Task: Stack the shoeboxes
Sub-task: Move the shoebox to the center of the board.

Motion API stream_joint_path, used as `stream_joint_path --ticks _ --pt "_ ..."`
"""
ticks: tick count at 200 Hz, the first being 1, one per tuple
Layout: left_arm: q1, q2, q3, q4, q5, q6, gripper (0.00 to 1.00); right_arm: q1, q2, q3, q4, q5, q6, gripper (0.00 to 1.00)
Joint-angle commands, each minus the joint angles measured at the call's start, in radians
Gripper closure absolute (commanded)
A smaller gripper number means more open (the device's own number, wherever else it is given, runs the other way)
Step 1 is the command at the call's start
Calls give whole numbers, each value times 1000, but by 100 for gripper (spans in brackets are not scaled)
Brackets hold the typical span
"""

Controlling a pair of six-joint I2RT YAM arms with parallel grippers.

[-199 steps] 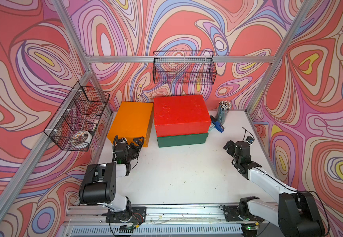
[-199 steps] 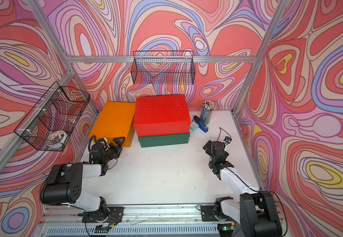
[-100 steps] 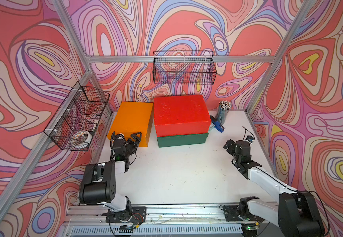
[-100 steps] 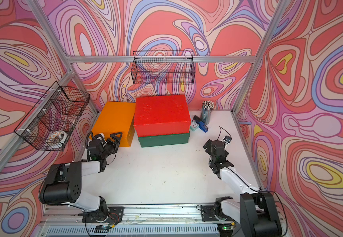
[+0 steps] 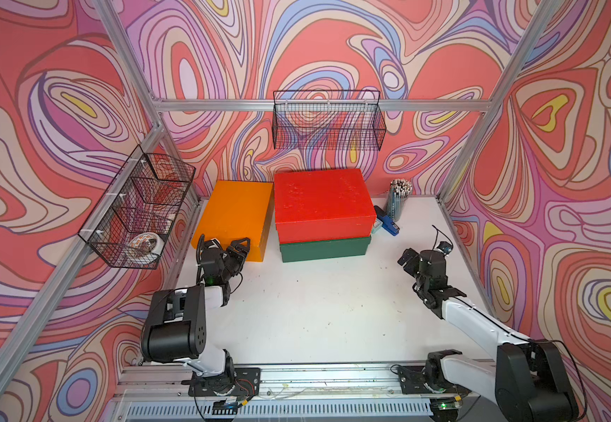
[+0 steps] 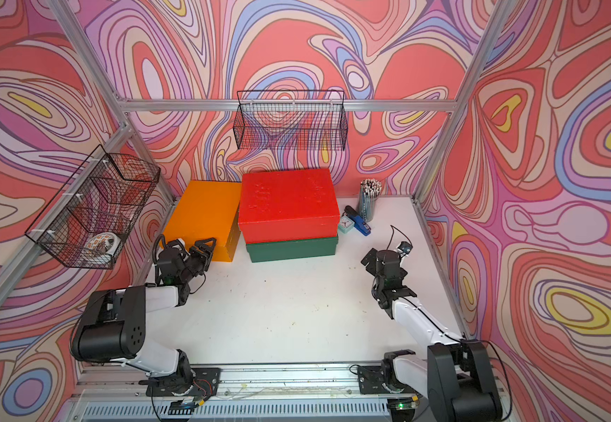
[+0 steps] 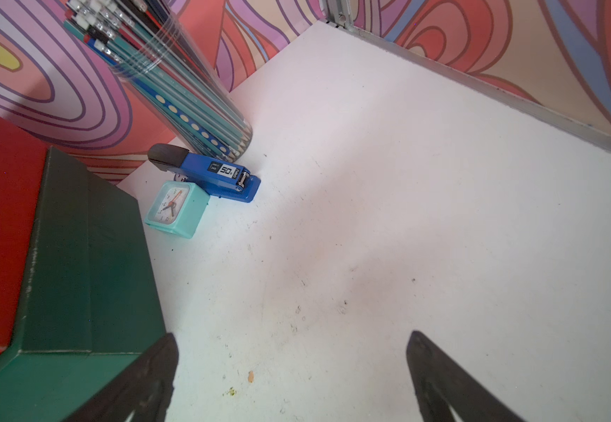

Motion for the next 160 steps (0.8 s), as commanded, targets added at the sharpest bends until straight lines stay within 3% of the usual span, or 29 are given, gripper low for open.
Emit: stream_joint_path --ticks 1,77,114,160 --pt "10 25 15 62 -4 -20 36 -3 7 15 19 -4 -6 2" --pt "10 5 -36 118 -53 -41 58 -3 7 13 18 -4 -5 2" --pt "10 -33 -76 119 -44 -61 62 -3 8 15 17 -4 -5 2" --pt "10 -207 -194 17 -49 -77 61 -3 4 13 17 -4 -5 2"
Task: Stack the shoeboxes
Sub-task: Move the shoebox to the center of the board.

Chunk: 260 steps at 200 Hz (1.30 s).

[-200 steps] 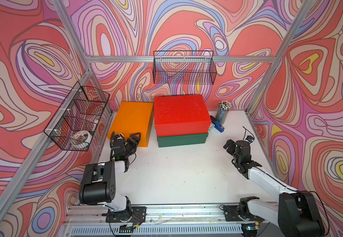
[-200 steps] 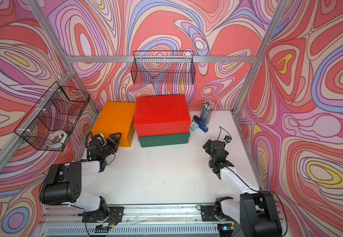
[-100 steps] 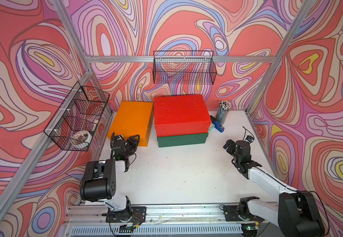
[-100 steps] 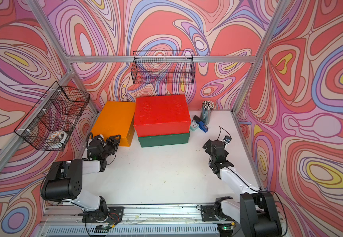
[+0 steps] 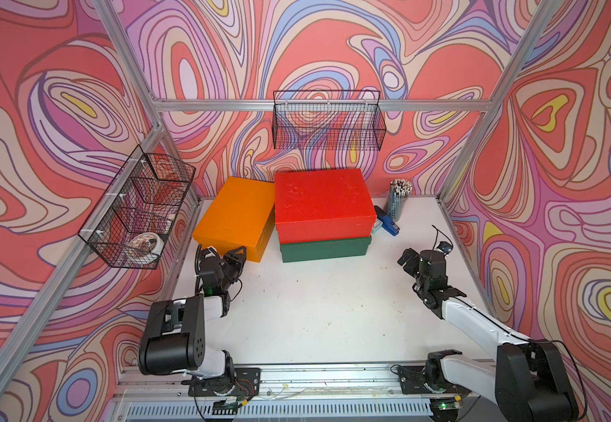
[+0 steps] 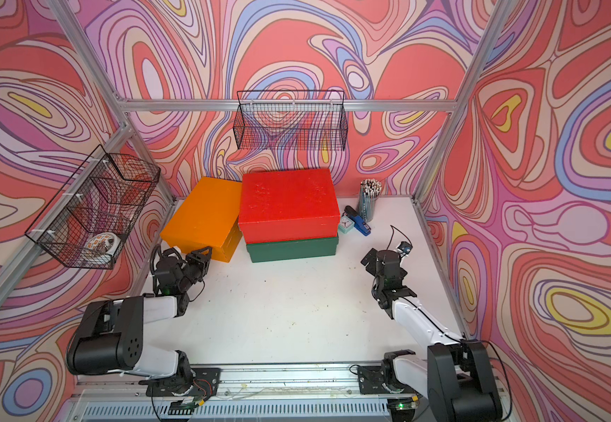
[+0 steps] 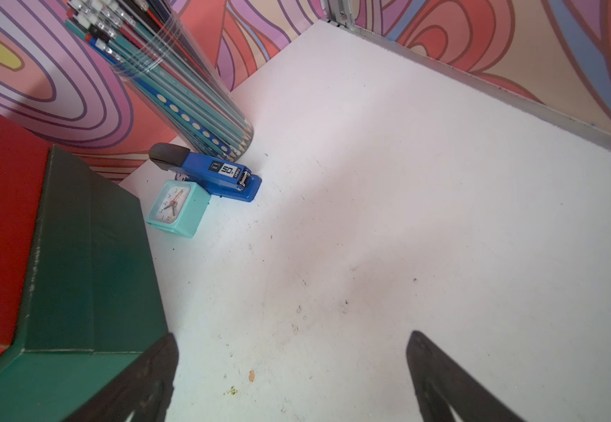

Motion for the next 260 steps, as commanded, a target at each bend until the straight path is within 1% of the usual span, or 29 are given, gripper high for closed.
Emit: stream_joint_path --ticks 1,33,41,54,66,76,86,100,112,128,157,180,211,241,260 --pt "6 -89 -57 -44 -8 -13 61 -4 4 12 17 -1 -4 2" --pt "6 -292 -126 -270 -43 9 61 -3 0 10 17 -5 -4 2" --pt "6 -353 -139 -331 -53 20 60 -4 -2 8 17 -7 -5 2" --pt "7 -455 -144 -428 -68 49 54 -3 -7 5 18 -7 -5 2" --pt "7 -526 -139 -456 -54 81 47 -4 -10 2 19 -9 -4 2" --pt "8 -556 -125 -463 -30 99 40 -4 -12 1 19 -11 -5 2" --pt "9 -560 -118 -434 4 105 34 -3 -12 1 19 -11 -6 2" --pt "15 -517 -115 -328 65 94 25 -3 -11 1 19 -12 -6 2" --pt "22 -449 -114 -208 119 78 19 -4 -11 1 19 -13 -6 2" --pt "32 -342 -105 -58 174 54 14 -3 -13 1 20 -13 -7 2" --pt "53 -121 -73 231 255 -10 14 -4 -20 -5 23 -16 -8 2" --pt "62 38 -48 415 282 -54 14 -4 -29 -13 33 -18 -9 2" --pt "66 177 10 431 283 -57 16 -4 -32 -18 41 -19 -9 2" --pt "66 209 31 428 253 -33 16 -4 -25 -13 40 -23 -9 2" --pt "67 244 60 428 256 -36 16 -5 -23 -13 40 -23 -9 2"
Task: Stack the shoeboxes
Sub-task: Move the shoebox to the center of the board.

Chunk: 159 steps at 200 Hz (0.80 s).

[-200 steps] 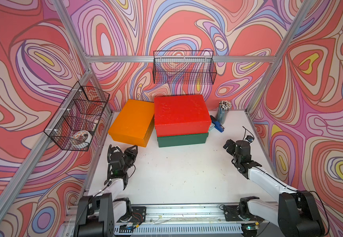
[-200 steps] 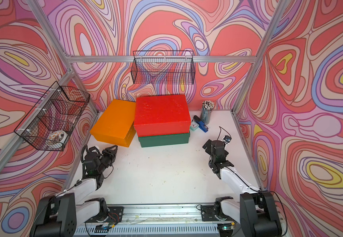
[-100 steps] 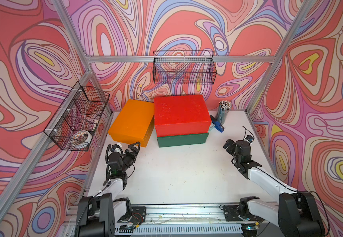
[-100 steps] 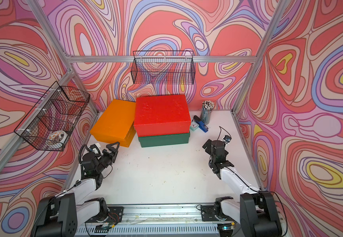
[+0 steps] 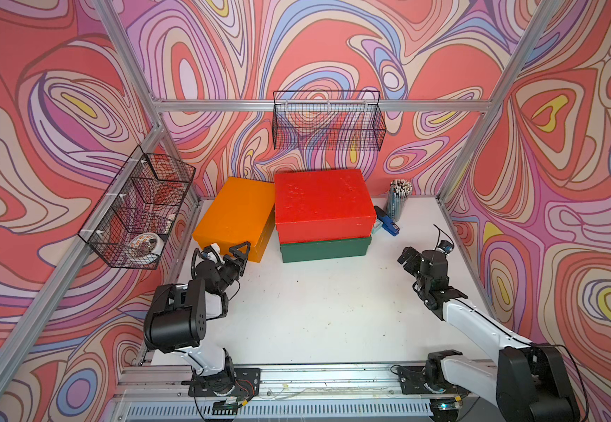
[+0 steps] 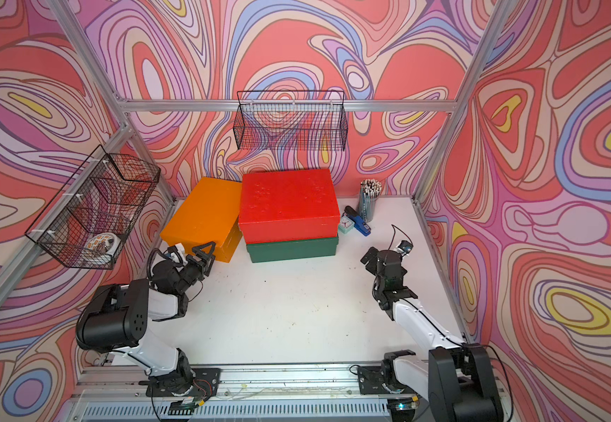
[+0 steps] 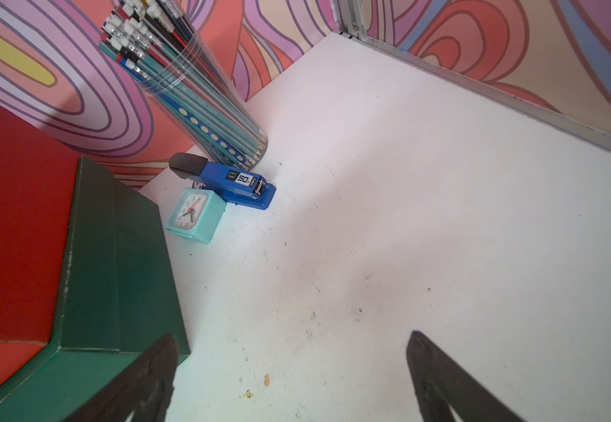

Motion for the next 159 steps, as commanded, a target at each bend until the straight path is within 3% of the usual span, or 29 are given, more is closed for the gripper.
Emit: stream_joint_path --ticks 1,38,91,159 --pt "7 38 44 99 5 -4 16 -5 -3 -9 10 -4 -9 2" --pt "8 125 94 102 11 -16 18 -3 -6 -10 12 -4 -10 2" --pt "11 141 108 102 2 -10 22 -4 -4 -10 11 -5 -9 2" --pt "16 139 116 101 -4 -18 53 -4 -4 -10 10 -5 -9 2"
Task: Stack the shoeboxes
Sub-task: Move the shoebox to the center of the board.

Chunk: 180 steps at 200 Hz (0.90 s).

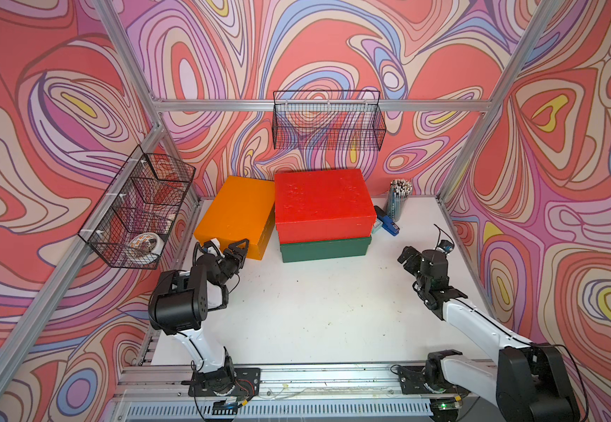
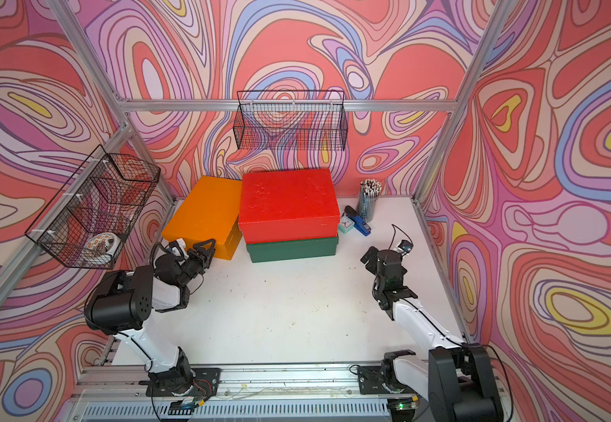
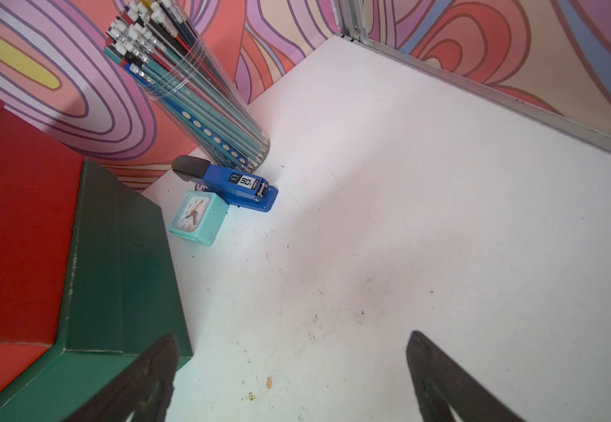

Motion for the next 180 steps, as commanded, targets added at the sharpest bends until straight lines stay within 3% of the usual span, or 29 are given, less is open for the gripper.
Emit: stream_joint_path --ticks 1,42,180 --pt "8 3 19 74 -1 -13 53 -4 -4 -10 4 -4 -8 2" --pt "9 2 16 75 -2 -18 64 -3 -3 -8 3 -5 -8 2" --pt "10 -238 -246 5 -83 -115 66 -3 -1 -8 2 -6 -9 2"
